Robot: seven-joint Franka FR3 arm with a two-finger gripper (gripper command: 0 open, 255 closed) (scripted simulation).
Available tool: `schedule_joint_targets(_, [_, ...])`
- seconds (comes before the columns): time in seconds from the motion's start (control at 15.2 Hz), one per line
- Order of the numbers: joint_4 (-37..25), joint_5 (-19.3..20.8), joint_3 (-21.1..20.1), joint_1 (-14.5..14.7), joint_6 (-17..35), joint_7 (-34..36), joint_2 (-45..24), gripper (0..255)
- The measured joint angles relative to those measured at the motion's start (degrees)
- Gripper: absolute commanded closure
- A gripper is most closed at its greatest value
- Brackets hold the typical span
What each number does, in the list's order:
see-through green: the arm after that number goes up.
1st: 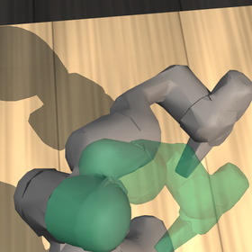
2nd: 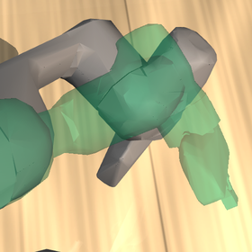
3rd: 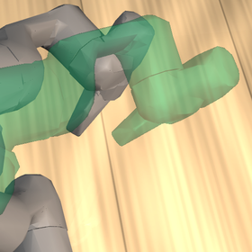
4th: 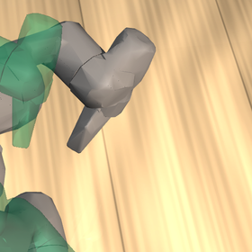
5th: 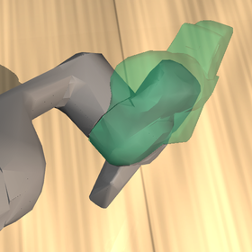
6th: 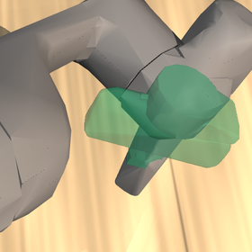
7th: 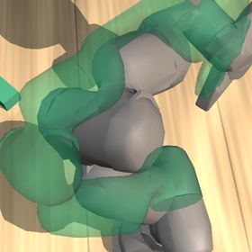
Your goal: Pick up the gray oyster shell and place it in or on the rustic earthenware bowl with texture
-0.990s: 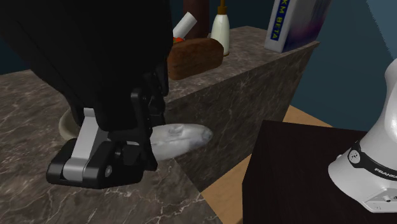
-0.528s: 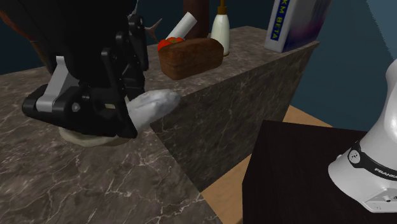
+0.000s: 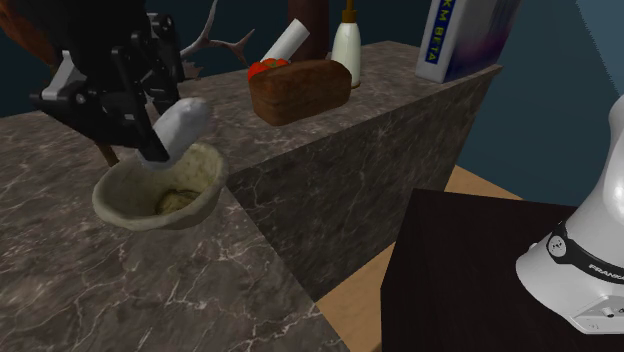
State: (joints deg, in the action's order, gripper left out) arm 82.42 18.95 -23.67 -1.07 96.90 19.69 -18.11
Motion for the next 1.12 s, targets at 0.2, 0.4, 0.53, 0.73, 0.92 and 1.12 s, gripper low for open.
schedule_joint_targets(0.2, [-6.99,1.26,1.2,-0.61,-2.05,-3.01,-4.46,255])
schedule_joint_targets(0.4, [-16.54,2.87,2.51,-0.49,-4.79,-6.09,-10.8,255])
schedule_joint_targets(0.53, [-16.75,3.08,2.79,-0.88,-3.97,-6.57,-11.77,255])
schedule_joint_targets(0.73, [-14.74,3.18,2.85,-1.21,-1.83,-6.18,-11.95,255])
schedule_joint_targets(0.92, [-12.84,3.3,2.9,-1.44,0.16,-5.7,-12.12,255])
schedule_joint_targets(1.12, [-9.61,3.3,2.9,-1.95,2.77,-5.09,-11.6,255])
